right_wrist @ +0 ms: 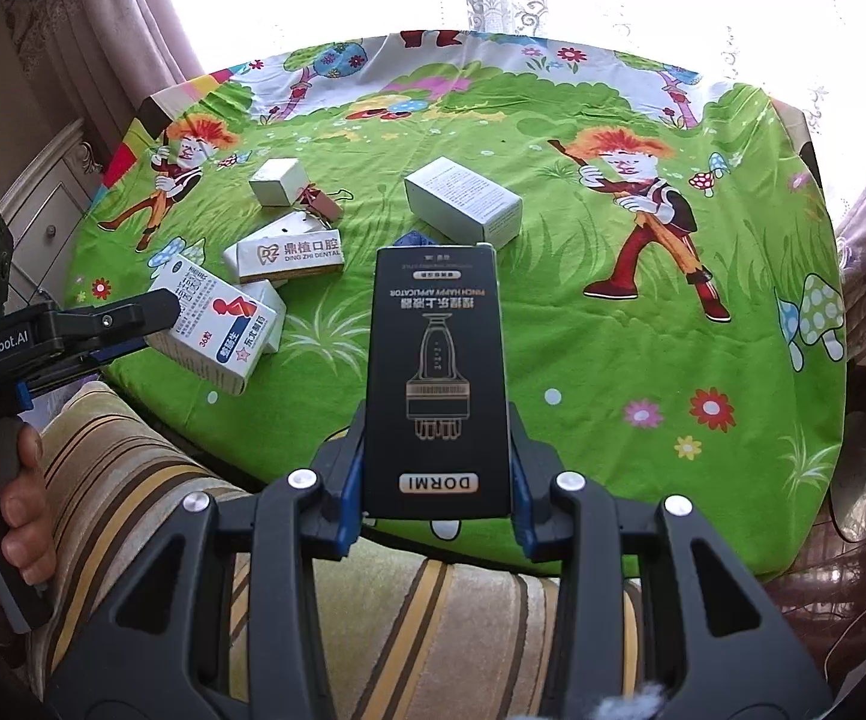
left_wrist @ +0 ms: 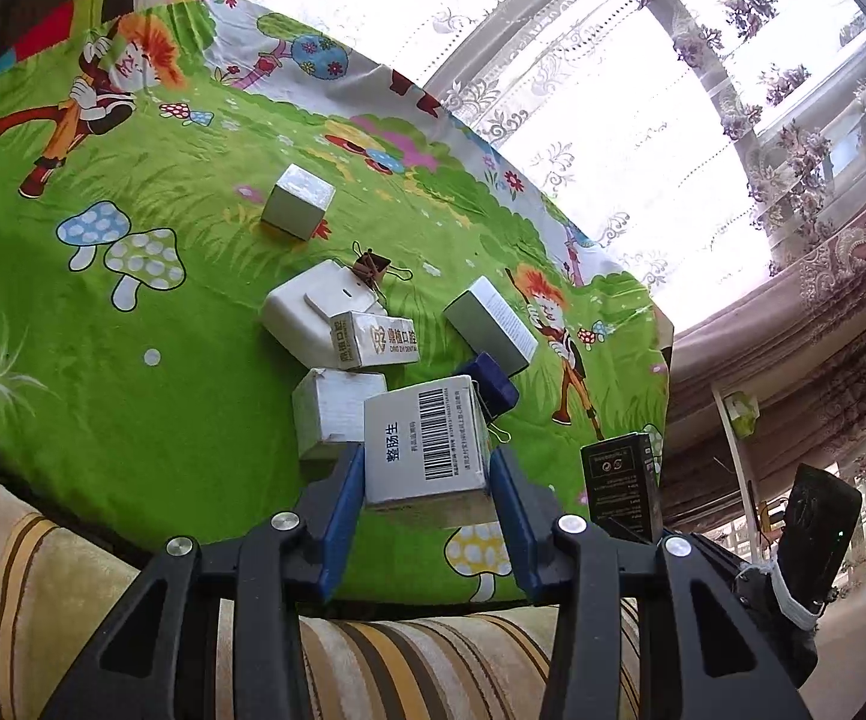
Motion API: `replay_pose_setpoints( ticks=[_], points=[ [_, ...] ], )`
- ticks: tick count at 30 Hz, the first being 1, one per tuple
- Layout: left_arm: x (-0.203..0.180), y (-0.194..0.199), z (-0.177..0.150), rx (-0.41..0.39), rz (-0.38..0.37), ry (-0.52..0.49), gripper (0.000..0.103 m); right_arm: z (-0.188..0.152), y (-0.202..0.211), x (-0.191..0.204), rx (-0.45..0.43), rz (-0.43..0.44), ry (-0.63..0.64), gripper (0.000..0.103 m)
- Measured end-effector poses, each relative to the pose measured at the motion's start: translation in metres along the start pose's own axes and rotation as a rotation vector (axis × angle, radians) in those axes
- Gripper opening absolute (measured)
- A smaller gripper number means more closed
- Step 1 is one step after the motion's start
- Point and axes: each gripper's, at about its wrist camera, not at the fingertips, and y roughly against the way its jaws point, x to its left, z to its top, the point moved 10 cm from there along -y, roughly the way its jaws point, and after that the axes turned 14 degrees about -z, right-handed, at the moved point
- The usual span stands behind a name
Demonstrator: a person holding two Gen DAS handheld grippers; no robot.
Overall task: Organize rigid objects
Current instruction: 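Carry both boxes into the purple box and open both tools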
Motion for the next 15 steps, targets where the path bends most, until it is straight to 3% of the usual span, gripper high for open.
replay_pose_setpoints(
  ticks=[6, 15],
  points=[
    [0.009, 0.065, -0.009, -0.126, -0.001, 0.003, 0.044, 0.003, 0.025, 0.060, -0.017, 0.092, 0.084, 0.043],
    [0.058, 0.172, -0.022, -0.293, 0.060, 0.124, 0.044, -0.003, 0.058, 0.172, -0.030, 0.251, 0.267, 0.043]
  ],
)
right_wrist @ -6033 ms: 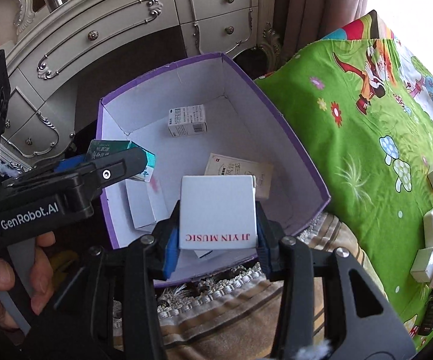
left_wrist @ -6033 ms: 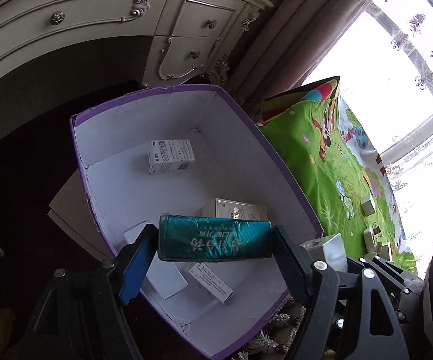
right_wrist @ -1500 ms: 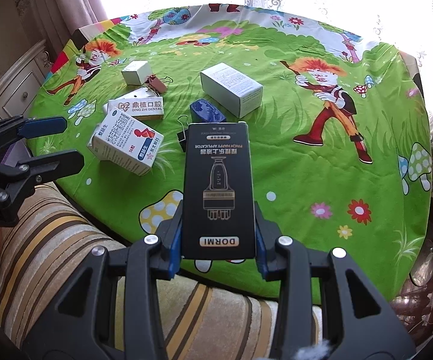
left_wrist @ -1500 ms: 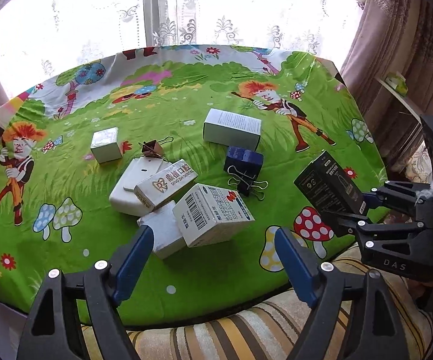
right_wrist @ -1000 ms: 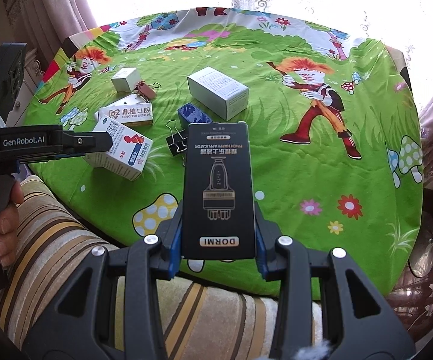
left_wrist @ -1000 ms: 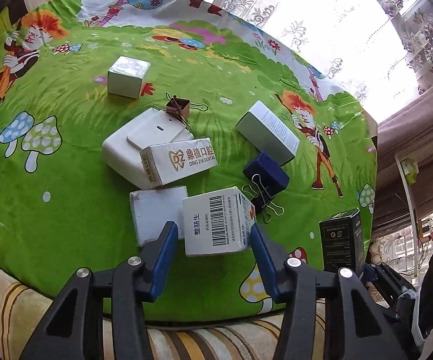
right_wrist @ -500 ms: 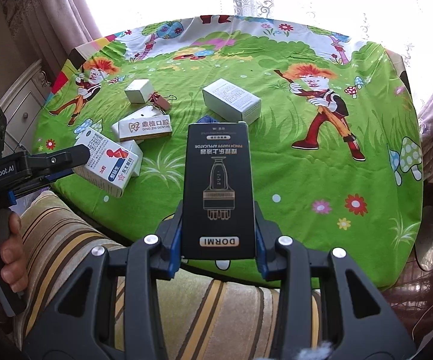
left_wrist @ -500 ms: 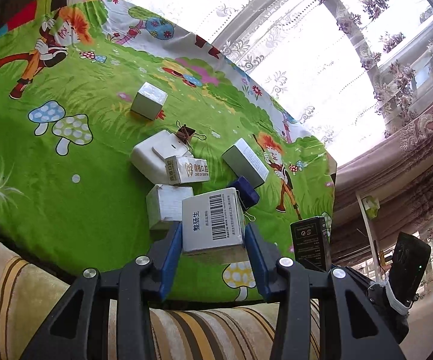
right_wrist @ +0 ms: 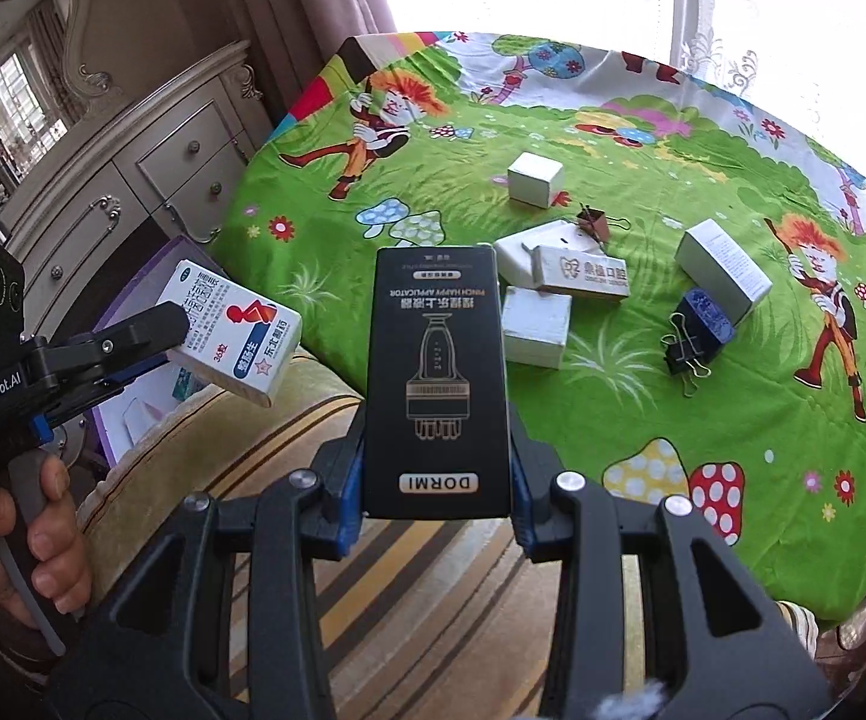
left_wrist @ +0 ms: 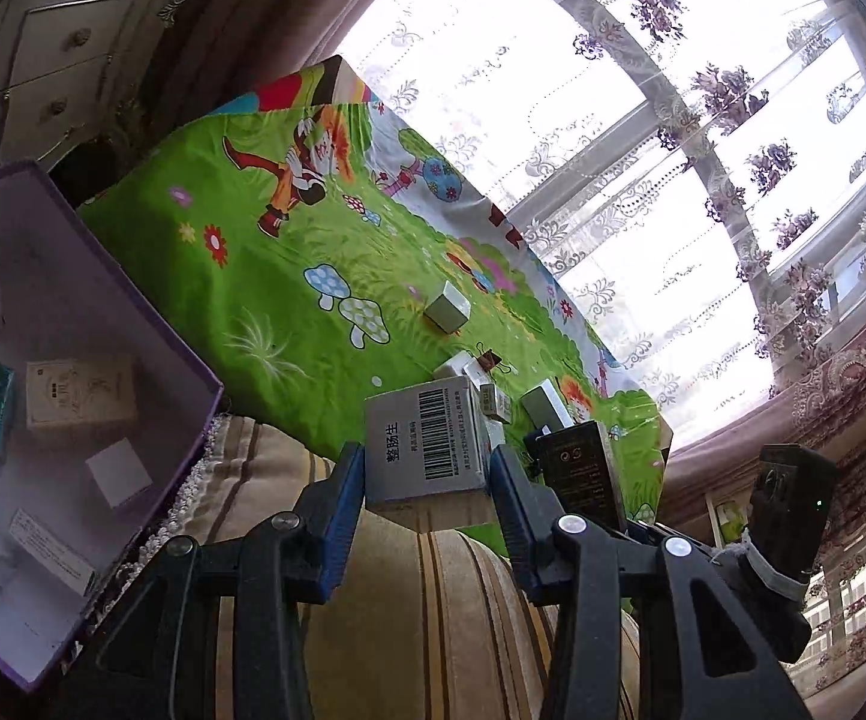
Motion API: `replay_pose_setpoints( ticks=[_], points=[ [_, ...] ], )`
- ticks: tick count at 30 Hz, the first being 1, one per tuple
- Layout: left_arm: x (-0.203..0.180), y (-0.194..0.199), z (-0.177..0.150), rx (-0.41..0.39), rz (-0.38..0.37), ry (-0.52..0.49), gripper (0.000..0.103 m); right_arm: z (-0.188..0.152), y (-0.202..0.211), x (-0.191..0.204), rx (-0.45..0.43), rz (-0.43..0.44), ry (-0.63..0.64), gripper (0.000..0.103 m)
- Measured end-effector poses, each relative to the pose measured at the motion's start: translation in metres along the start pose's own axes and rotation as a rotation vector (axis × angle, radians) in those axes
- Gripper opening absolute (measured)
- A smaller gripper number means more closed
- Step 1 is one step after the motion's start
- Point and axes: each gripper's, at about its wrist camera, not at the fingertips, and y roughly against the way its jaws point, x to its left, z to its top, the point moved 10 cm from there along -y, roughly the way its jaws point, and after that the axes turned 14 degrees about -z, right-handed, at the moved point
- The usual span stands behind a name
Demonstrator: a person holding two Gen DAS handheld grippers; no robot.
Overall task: Organize rigid objects
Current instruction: 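Carry both boxes into the purple box and open both tools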
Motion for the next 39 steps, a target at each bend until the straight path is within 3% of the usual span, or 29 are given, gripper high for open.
replay_pose_setpoints(
  ticks=[7, 15, 22, 27, 33, 35, 39],
  points=[
    [0.065, 0.067, 0.027, -0.146, 0.120, 0.087, 0.044, 0.013, -0.002, 0.091, 0.007, 0.099, 0.164, 0.043],
    [0.136, 0.126, 0.031, -0.246, 0.254, 0.191, 0.044, 0.017, -0.012, 0.193, 0.018, 0.183, 0.345, 0.043],
    [0.177, 0.159, 0.023, -0.293, 0.293, 0.281, 0.044, 0.014, -0.026, 0.252, 0.051, 0.219, 0.427, 0.043],
    [0.187, 0.171, 0.024, -0.318, 0.303, 0.317, 0.046, 0.001, -0.040, 0.282, 0.076, 0.233, 0.478, 0.043],
    [0.186, 0.172, 0.025, -0.320, 0.313, 0.322, 0.057, -0.012, -0.054, 0.290, 0.120, 0.242, 0.499, 0.045],
    [0.184, 0.169, 0.025, -0.317, 0.312, 0.321, 0.057, -0.012, -0.053, 0.288, 0.113, 0.246, 0.490, 0.067],
    [0.178, 0.166, 0.026, -0.306, 0.314, 0.306, 0.058, -0.013, -0.052, 0.284, 0.105, 0.243, 0.480, 0.072]
  ],
)
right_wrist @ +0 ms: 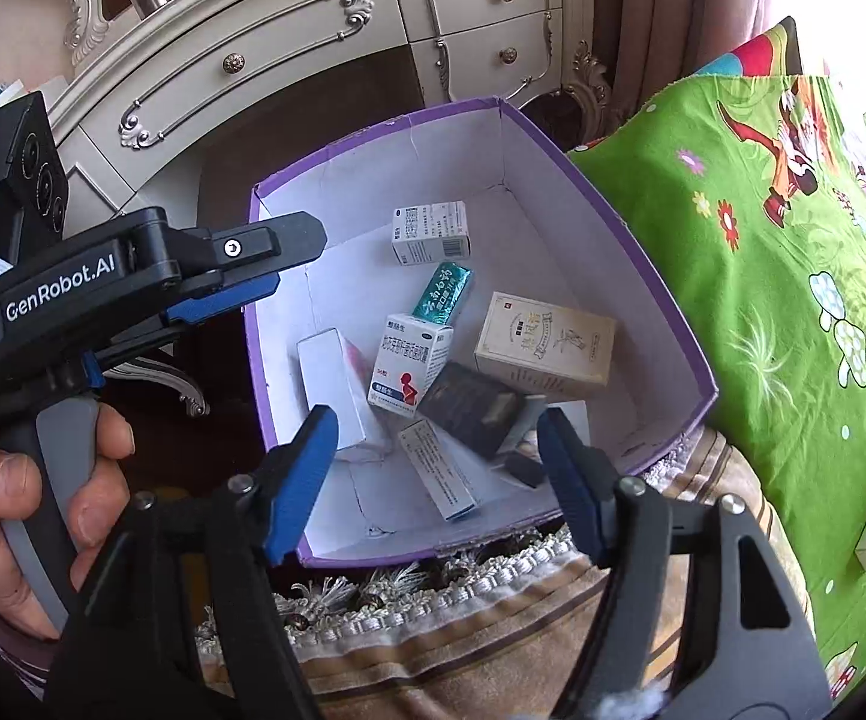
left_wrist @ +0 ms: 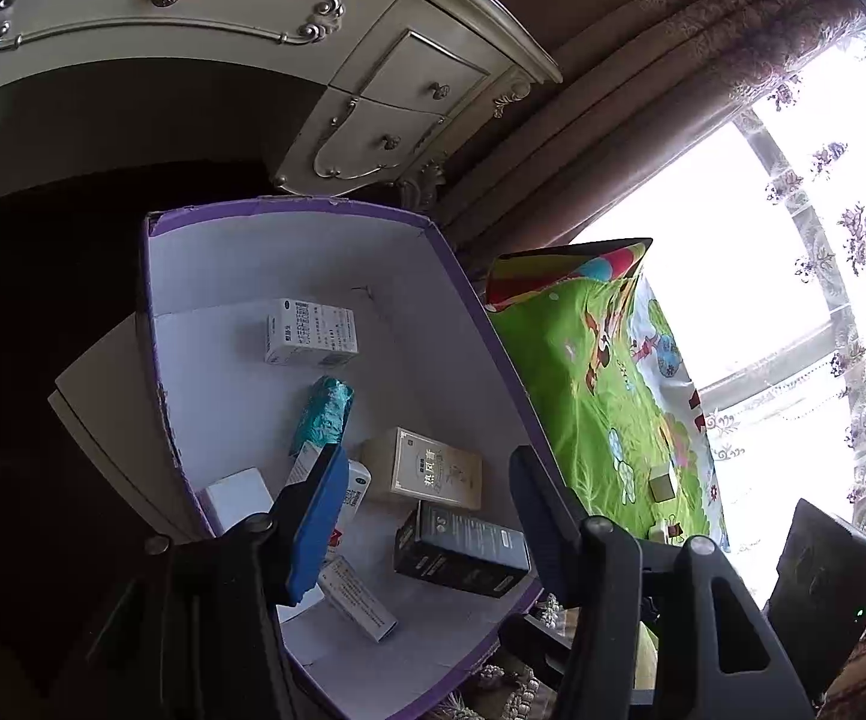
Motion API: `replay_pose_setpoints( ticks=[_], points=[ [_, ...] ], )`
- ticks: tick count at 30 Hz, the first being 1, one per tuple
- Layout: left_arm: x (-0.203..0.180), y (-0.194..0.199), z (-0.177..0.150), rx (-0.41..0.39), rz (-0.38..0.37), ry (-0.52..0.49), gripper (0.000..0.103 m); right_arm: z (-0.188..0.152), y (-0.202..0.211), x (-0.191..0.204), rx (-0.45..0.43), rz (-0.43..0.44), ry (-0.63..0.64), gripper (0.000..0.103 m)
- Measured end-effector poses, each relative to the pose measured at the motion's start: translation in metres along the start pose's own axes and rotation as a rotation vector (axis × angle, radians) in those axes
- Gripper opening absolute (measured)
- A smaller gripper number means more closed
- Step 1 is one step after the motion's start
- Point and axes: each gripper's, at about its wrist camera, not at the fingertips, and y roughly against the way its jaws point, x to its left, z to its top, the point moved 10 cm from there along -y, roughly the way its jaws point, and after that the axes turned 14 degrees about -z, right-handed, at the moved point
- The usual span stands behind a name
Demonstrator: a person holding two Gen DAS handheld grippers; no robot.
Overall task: Organize rigid objects
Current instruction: 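Move both open tools back over the table toward remaining items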
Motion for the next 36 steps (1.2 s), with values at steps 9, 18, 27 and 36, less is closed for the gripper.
replay_pose_setpoints(
  ticks=[9, 18, 27, 36],
  points=[
    [-0.021, 0.001, 0.000, 0.006, 0.004, -0.035, 0.060, -0.011, 0.018, -0.035, -0.047, -0.009, -0.091, 0.074],
    [-0.071, -0.026, -0.019, 0.073, -0.039, -0.104, 0.064, -0.037, 0.044, -0.117, -0.100, -0.134, -0.237, 0.078],
    [-0.117, -0.065, -0.051, 0.162, -0.082, -0.171, 0.064, -0.066, 0.057, -0.177, -0.107, -0.217, -0.334, 0.079],
    [-0.144, -0.089, -0.069, 0.210, -0.104, -0.203, 0.064, -0.089, 0.069, -0.229, -0.116, -0.308, -0.415, 0.081]
  ],
)
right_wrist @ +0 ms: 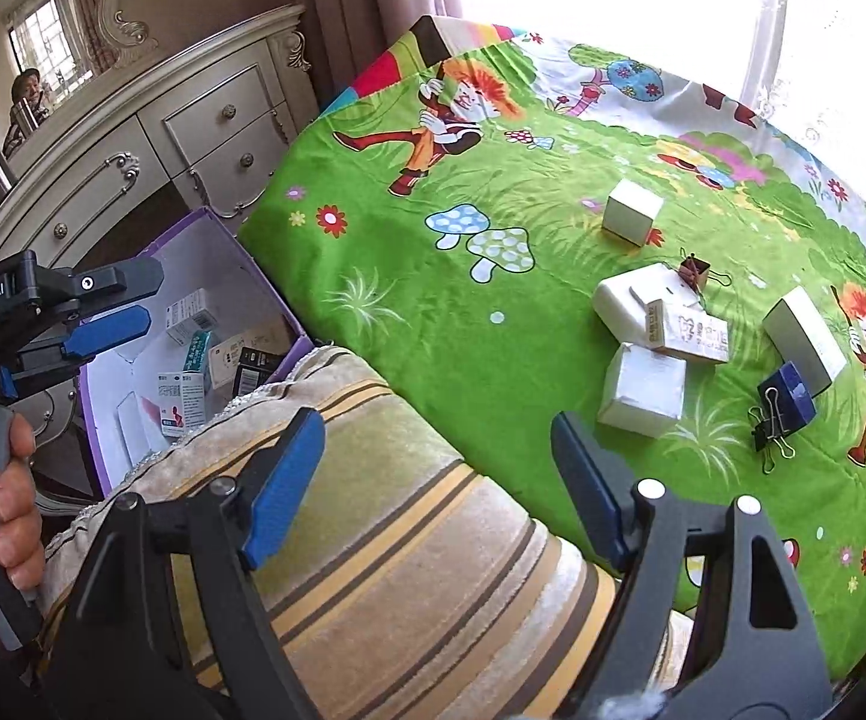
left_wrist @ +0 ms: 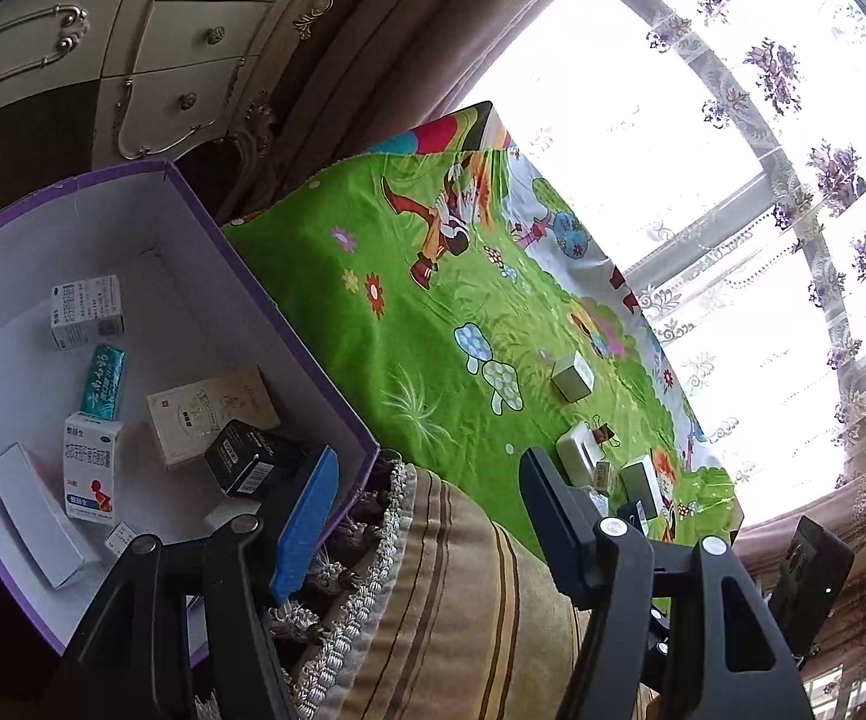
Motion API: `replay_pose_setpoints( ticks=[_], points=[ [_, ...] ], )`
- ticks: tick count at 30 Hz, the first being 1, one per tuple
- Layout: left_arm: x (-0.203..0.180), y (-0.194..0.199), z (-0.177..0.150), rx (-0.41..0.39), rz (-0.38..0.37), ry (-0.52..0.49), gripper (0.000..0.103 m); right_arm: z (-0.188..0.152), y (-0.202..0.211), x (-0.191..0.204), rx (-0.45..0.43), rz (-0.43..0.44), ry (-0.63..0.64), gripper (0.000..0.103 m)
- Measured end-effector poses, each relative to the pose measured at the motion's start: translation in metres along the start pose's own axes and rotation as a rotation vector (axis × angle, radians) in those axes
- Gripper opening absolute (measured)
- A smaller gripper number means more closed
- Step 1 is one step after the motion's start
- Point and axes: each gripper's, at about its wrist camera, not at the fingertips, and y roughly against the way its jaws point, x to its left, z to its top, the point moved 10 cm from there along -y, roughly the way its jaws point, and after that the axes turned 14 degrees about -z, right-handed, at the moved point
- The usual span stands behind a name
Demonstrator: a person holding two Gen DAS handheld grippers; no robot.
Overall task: Organize rigid objects
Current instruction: 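Move both open tools back over the table toward remaining items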
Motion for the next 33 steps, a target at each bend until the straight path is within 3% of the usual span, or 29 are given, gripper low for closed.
replay_pose_setpoints(
  ticks=[10, 20, 27, 33],
  points=[
    [-0.028, -0.043, -0.010, 0.074, -0.013, -0.031, 0.067, -0.010, -0.017, -0.091, 0.042, -0.093, -0.162, 0.082],
    [-0.097, -0.115, -0.047, 0.245, -0.050, -0.158, 0.075, -0.036, -0.040, -0.179, 0.110, -0.178, -0.319, 0.082],
    [-0.131, -0.167, -0.075, 0.375, -0.092, -0.213, 0.076, -0.048, -0.054, -0.212, 0.136, -0.186, -0.406, 0.082],
    [-0.137, -0.209, -0.073, 0.459, -0.163, -0.128, 0.075, -0.050, -0.062, -0.218, 0.132, -0.148, -0.439, 0.082]
  ],
)
